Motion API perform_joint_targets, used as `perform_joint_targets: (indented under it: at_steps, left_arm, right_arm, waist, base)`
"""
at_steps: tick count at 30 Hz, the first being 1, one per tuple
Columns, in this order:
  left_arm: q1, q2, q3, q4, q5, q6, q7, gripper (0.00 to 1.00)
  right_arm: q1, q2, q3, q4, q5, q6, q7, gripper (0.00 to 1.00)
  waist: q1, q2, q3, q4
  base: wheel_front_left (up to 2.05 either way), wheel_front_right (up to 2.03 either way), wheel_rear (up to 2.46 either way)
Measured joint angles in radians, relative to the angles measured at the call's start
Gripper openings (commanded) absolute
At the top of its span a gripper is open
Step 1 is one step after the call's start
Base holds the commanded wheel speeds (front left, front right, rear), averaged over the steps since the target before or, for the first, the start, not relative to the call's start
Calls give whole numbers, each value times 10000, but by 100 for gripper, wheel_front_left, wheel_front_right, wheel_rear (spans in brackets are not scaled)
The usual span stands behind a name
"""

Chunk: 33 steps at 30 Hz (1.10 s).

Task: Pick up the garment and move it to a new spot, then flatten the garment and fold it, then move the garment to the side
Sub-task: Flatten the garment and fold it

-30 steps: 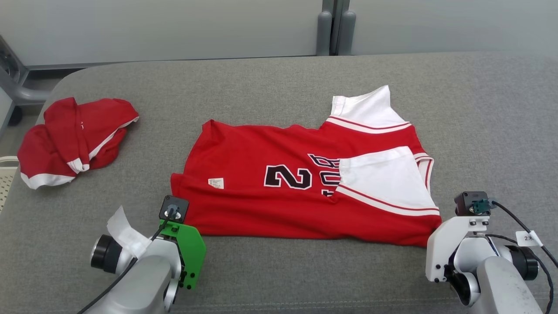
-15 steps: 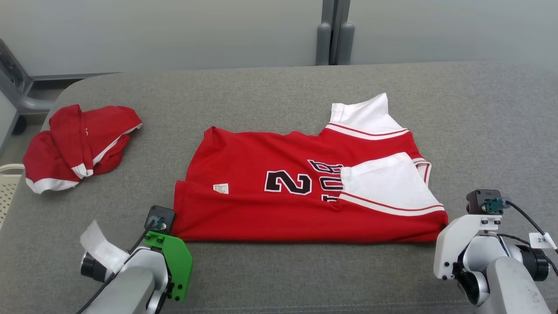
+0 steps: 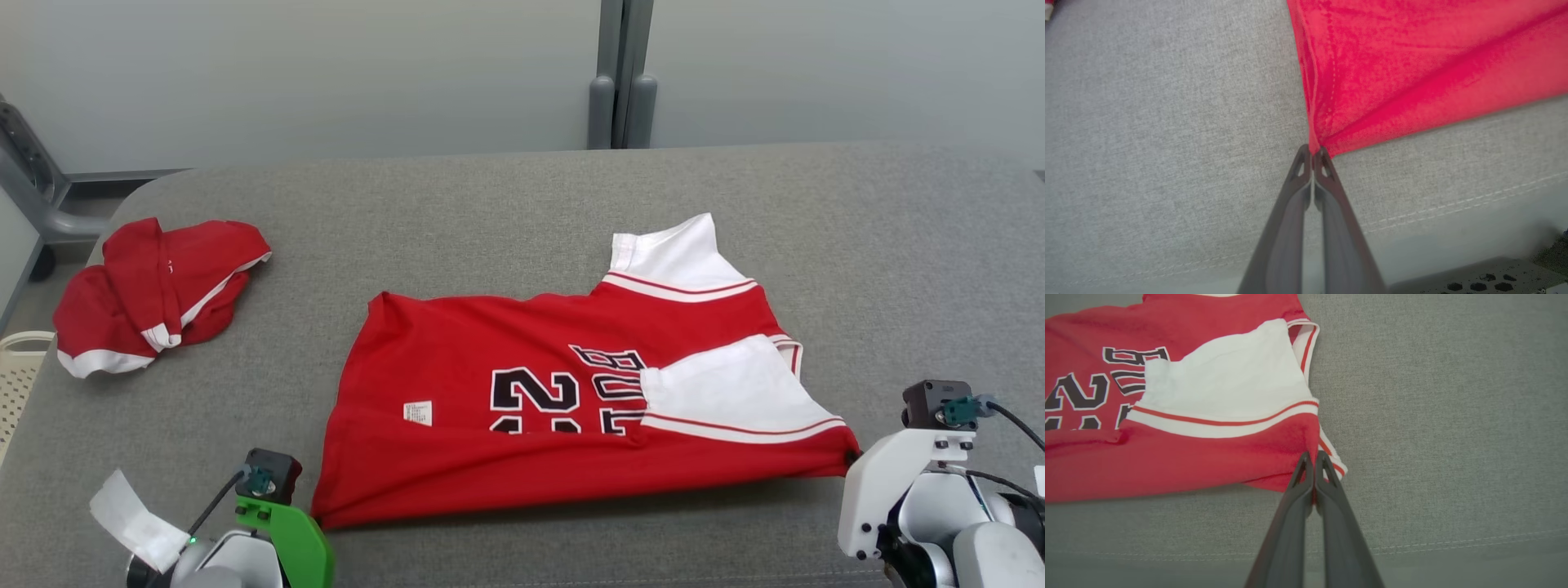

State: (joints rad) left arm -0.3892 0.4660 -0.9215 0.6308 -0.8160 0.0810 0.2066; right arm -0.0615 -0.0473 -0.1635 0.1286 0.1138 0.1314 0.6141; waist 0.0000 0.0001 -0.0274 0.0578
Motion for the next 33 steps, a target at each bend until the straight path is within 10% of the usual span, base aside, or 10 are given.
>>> perform_joint_targets:
  at_steps: [12,13,14,15,33]
  left_arm:
    - [1221,771,35,-2056,-453,876,759,2]
    - [1293,792,44,-2113,-458,957,796,82]
    - [1373,786,86,-2178,-525,1047,748,100]
    - [1434,786,94,-2242,-529,1126,683,100]
    - [1838,1101,1114,-2245,-311,2721,-1258,100]
  right_arm:
    - [1359,-10,-192,-1452,531,2,1212,0]
    - [1401,-13,-111,-1430,625,2,1239,0]
    - [1434,-12,-42,-1402,742,2,1239,43]
    - [1450,-8,-13,-1346,869,2,1229,100]
    - [966,-13,167,-915,612,0,-1941,100]
  waist:
    - [0,0,-132,8]
    - [0,0,-129,-4]
    - [0,0,-124,-11]
    - [0,0,-124,-19]
    - [0,0,-514,3]
  base:
    - [0,0,0]
    - [0,0,0]
    - [0,0,0]
    - [0,0,0]
    - [0,0,0]
